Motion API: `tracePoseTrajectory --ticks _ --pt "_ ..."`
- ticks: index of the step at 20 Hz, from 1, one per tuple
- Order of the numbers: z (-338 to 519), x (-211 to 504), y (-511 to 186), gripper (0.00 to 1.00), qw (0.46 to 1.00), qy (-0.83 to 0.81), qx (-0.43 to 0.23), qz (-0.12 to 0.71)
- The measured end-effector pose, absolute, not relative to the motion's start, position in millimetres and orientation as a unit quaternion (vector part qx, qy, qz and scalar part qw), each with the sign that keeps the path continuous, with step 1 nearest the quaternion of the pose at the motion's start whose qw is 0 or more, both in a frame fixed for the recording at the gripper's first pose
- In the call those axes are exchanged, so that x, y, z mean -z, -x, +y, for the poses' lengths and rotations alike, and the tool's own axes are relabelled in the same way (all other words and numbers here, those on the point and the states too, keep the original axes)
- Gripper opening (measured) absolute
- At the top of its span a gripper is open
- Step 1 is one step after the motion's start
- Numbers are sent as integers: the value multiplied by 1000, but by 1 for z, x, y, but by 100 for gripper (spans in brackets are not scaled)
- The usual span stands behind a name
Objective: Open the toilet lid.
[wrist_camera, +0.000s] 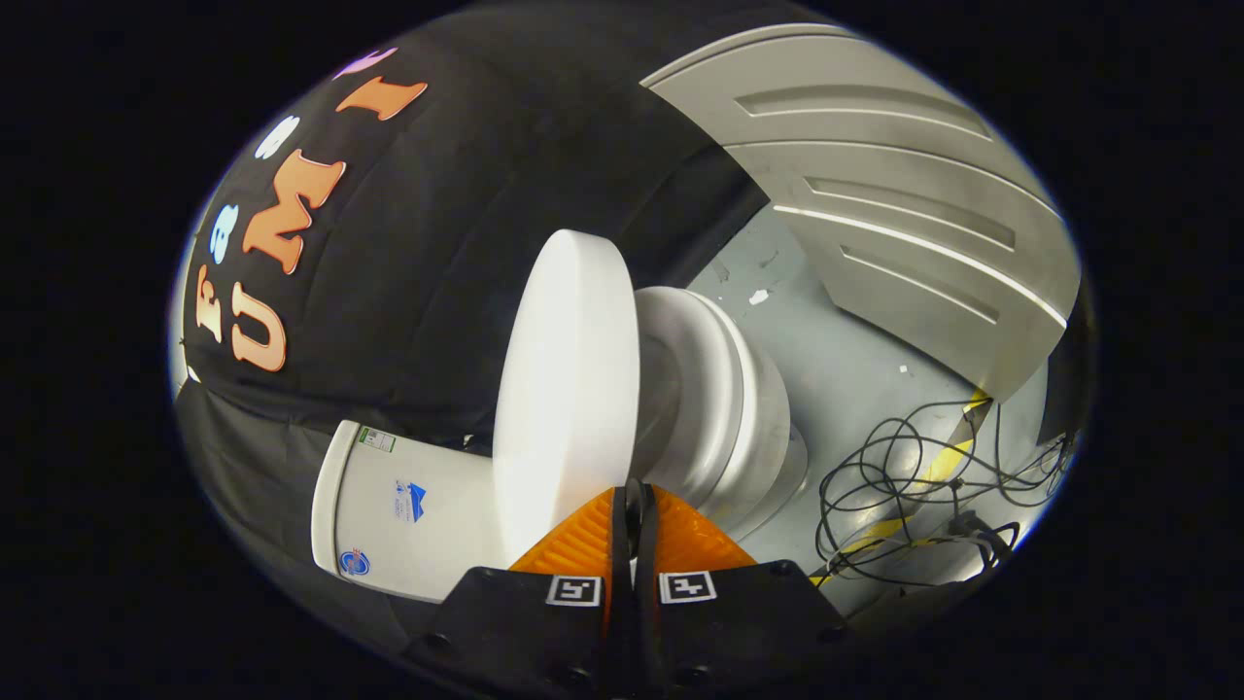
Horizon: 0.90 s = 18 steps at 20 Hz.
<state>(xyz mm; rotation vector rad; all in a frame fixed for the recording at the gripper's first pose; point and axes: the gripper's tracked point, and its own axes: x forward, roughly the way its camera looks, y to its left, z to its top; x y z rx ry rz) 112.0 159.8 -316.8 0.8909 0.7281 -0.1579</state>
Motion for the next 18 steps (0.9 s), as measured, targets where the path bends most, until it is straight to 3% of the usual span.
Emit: tracePoseTrajectory --ticks 8,18 --pt "198 222 -131 8 928 -227 33 292" --pt "235 177 -133 8 953 -132 37 269"
